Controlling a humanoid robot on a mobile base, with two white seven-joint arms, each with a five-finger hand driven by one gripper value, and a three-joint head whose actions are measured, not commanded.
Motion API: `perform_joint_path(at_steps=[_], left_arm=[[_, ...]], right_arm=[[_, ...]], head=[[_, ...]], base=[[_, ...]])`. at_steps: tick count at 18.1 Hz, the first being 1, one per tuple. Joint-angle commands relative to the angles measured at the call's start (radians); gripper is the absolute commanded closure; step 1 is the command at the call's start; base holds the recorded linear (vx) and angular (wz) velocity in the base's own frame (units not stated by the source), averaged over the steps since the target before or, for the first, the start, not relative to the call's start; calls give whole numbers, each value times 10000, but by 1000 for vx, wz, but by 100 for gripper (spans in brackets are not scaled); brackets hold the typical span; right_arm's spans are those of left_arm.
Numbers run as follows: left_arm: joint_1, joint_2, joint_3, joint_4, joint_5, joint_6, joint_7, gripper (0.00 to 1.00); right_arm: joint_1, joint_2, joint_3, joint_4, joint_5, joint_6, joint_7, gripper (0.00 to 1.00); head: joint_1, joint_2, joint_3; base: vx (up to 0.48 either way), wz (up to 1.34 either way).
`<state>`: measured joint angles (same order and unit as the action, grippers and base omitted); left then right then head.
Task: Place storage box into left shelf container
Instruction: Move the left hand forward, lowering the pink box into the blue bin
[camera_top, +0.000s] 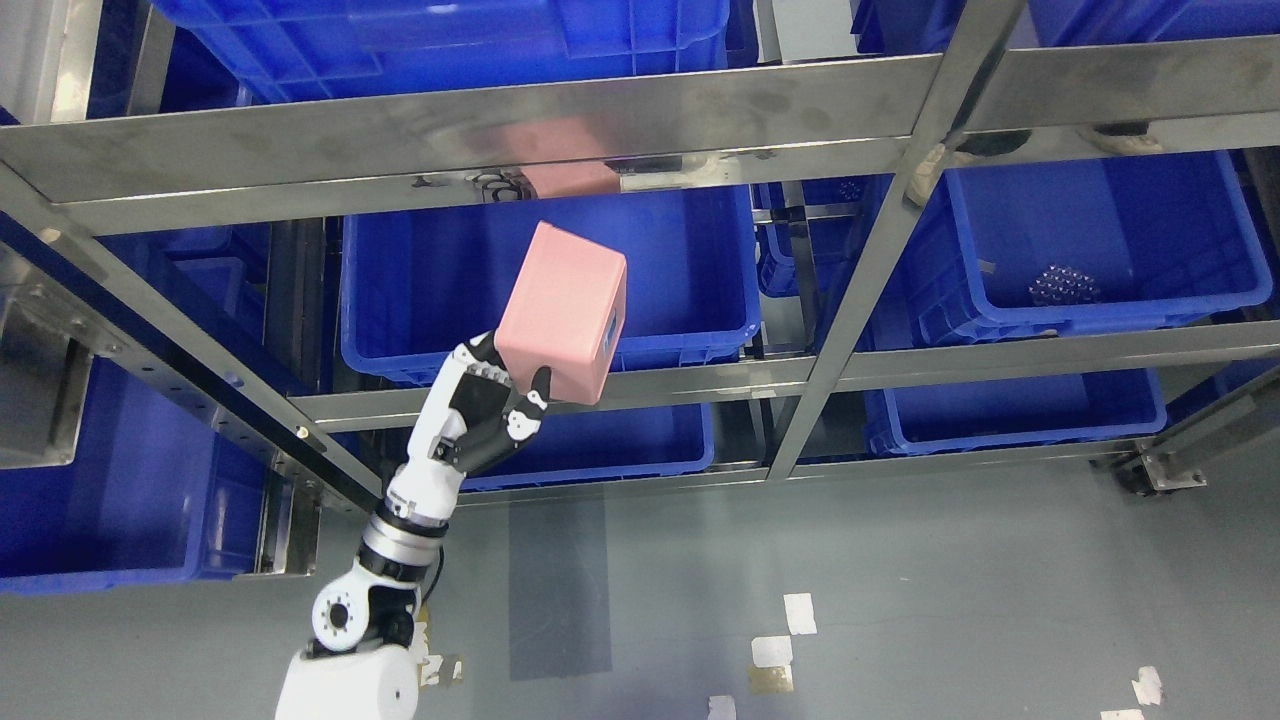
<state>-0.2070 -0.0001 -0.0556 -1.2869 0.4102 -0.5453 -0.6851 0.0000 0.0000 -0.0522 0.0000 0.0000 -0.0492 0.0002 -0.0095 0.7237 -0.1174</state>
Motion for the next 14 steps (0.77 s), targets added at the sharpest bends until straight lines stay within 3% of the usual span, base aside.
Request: perform_joint_path(at_steps=[1,6,8,14], left_arm=[[-2022,176,556,3569,-541,145,-22,95],[-3617,176,617,5549,-2915,115,-6,95],[-4292,176,769,6421,-4841,100,9,95],[-5521,277,847,6763,-9189,54,9,92]], right_arm=[[-46,-175,1,-174,-215,-14,-17,0],[-31,-175,1,-174,-215,1,-33,0],[-46,-175,1,-174,-215,1,-32,0],[-31,-175,1,-174,-215,-14,-17,0]], head=[[0,0,0],[0,-1,0],[0,-1,0],[0,0,0]], base=[[13,-46],[0,-3],[-5,18],[0,0]])
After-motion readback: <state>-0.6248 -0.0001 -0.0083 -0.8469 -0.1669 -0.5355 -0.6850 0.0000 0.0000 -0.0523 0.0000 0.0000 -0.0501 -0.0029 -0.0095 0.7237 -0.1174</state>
